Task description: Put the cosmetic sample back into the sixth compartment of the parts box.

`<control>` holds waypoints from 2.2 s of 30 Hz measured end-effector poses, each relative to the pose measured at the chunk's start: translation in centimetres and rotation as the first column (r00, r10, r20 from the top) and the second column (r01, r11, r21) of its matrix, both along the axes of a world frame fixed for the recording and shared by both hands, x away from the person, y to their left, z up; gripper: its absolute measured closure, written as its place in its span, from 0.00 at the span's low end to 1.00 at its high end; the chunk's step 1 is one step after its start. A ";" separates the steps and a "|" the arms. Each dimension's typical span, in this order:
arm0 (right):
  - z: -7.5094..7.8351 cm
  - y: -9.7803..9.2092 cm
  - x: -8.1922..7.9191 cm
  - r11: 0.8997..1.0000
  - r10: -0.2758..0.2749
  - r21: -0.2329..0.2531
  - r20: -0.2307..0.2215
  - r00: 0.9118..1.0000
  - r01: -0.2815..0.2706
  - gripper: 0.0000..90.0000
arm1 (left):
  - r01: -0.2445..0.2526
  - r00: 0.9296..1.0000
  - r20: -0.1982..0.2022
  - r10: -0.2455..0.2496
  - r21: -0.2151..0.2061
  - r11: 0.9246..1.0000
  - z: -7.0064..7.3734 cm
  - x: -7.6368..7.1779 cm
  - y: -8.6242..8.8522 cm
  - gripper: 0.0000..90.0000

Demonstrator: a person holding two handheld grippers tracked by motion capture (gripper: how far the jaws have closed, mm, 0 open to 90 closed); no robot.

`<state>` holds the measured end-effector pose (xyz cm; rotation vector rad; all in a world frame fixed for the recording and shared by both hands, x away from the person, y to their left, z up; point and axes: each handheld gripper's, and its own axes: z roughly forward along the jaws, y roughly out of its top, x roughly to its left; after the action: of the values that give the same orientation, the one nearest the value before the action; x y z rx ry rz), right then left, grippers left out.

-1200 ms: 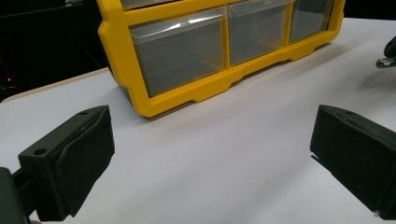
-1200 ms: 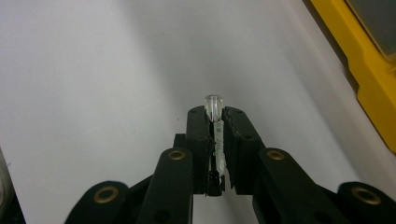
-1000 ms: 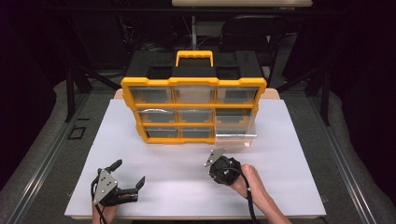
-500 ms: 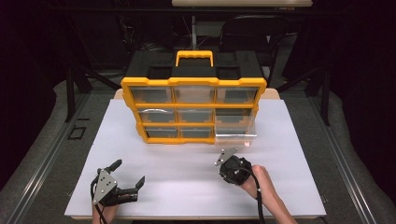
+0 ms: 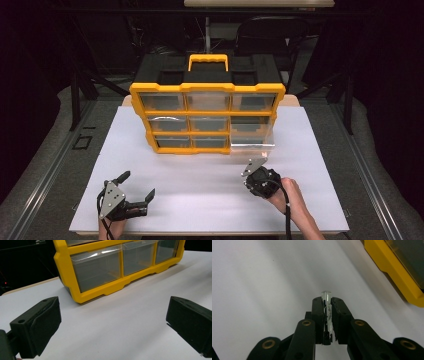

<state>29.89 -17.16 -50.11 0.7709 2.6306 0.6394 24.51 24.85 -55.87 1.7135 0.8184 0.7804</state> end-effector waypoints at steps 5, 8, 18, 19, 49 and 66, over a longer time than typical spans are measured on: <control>0.1 -1.0 -0.1 1.000 -0.023 -0.008 0.005 1.000 0.023 0.90 | -0.001 1.000 -0.001 0.001 0.001 1.000 0.0 0.0 0.0 0.00; 0.2 -1.5 0.0 0.999 -0.033 -0.007 0.003 0.999 0.033 0.90 | -0.001 1.000 0.000 0.001 0.002 1.000 0.0 0.0 0.0 0.00; 0.3 -2.6 0.3 0.998 -0.062 -0.015 -0.001 0.998 0.062 0.90 | -0.002 1.000 0.001 0.002 0.001 1.000 0.0 0.0 0.1 0.00; 0.3 -2.7 0.3 0.998 -0.062 -0.012 0.000 0.998 0.062 0.90 | -0.003 1.000 0.002 0.003 0.001 1.000 0.0 0.0 0.1 0.00; 0.9 -6.4 0.8 0.989 -0.144 -0.022 -0.016 0.989 0.144 0.90 | -0.005 1.000 0.004 0.005 0.002 1.000 0.0 0.0 0.2 0.00; 1.3 -8.7 1.9 0.979 -0.204 -0.017 -0.041 0.978 0.204 0.90 | -0.009 1.000 0.006 0.009 0.003 1.000 0.1 -0.1 0.1 0.00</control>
<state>31.78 -25.84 -48.77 1.0453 2.5452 0.5542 24.40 24.99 -55.79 1.7104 0.8214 0.7923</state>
